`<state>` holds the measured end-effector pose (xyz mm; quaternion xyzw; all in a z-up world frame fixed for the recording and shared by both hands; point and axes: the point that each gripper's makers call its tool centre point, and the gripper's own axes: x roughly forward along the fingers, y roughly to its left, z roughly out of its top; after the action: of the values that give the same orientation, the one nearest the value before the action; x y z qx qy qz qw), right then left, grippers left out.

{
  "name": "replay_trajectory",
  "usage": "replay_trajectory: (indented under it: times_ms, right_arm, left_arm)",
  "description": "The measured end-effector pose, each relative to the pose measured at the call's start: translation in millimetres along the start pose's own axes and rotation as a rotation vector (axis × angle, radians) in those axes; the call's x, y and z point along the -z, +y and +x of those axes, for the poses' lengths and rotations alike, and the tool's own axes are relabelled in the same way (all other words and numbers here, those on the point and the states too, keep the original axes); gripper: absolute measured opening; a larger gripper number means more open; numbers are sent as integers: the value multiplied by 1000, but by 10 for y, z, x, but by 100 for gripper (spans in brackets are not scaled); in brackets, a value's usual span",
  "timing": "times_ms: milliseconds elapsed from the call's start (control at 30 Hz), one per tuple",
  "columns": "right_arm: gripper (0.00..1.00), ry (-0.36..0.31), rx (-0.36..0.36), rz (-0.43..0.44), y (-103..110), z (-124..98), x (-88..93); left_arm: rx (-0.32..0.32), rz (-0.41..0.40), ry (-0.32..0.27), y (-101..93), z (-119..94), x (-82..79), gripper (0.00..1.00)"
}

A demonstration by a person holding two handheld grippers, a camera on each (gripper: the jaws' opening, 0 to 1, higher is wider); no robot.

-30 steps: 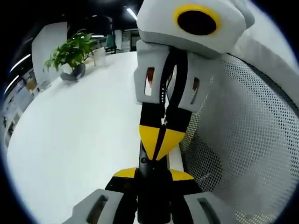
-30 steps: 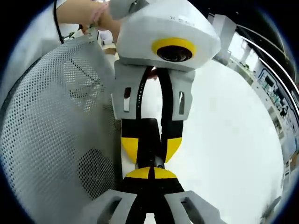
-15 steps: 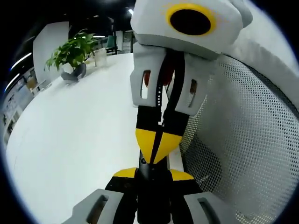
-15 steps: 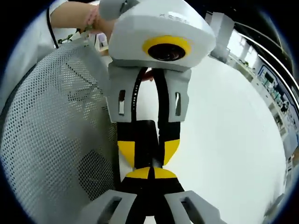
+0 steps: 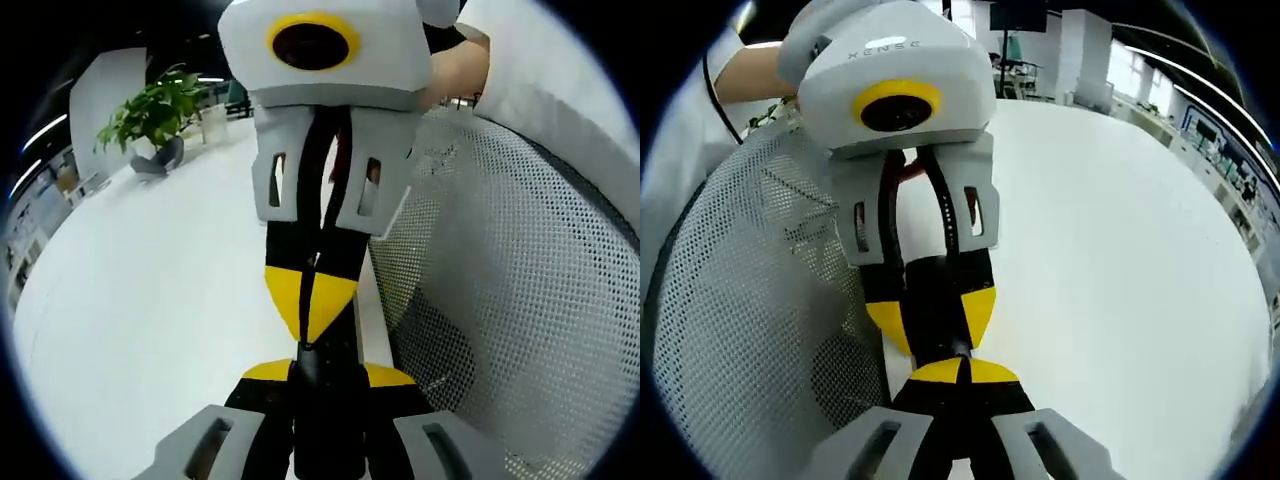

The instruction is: Press the specified remote control buttons in sequence, fully releasing each button before pressing the next.

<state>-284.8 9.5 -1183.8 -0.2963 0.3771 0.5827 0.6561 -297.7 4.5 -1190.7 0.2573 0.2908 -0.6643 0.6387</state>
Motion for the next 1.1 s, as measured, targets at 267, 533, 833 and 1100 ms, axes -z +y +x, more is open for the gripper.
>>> replay_trajectory:
  times_ms: [267,533,833,1100]
  right_arm:
    - [0,46,-3,-4,3,36,-1]
    - [0,35,24,25,-29,34,8]
    - [0,-39,9,35,89,3,-49]
    - [0,-26,2,-34,180,41,-86]
  left_arm:
    - [5,-22,-8,2,0,-6,23]
    - [8,-21,-4,7,2,-7,23]
    - [-3,-16,-7,-2,3,-6,23]
    - [-5,-16,-7,-4,3,1,23]
